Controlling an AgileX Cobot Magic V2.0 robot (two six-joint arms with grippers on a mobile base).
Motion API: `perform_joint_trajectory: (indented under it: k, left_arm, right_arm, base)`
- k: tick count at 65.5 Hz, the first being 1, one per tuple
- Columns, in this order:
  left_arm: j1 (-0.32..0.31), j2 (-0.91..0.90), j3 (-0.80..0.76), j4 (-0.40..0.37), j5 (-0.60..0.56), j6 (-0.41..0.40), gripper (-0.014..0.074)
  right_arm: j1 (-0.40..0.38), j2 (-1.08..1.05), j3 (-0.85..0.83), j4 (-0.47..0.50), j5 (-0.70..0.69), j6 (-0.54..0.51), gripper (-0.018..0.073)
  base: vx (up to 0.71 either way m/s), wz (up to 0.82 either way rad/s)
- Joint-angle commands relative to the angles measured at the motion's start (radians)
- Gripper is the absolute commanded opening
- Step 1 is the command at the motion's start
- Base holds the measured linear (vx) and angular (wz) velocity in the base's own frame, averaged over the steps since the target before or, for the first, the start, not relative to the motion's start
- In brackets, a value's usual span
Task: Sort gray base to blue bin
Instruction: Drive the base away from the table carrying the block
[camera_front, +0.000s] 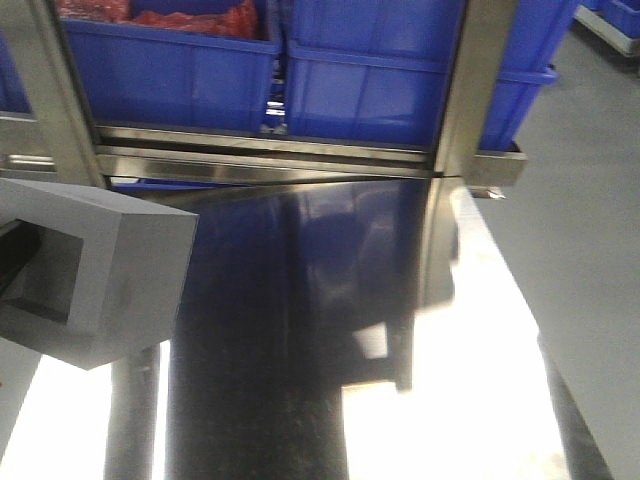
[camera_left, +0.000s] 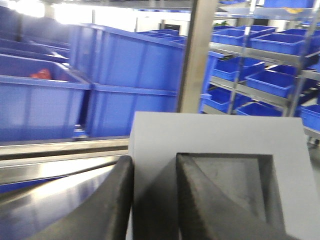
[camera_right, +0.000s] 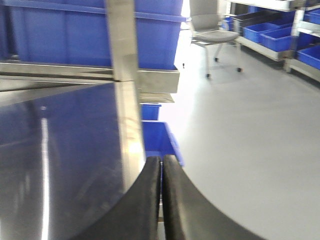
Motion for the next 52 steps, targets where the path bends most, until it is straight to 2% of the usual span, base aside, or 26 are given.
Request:
perform_joint_trajectory:
  k: [1,52]
  left_arm:
    - [0.000,-0.004,-0.031,-0.012,-0.108,-0.006,-0.0008]
    - [0.000,-0.006,-0.031,-0.012,-0.105,-0.006,-0.0008]
  right_arm:
    - [0.001,-0.002,-0.003,-0.006,-0.076,-0.006,-0.0005]
    - [0.001,-0.002,-0.003,-0.006,-0.076,-0.006,-0.0005]
  base:
    - [-0.07,-0.36]
    - [-0.06,-0.62]
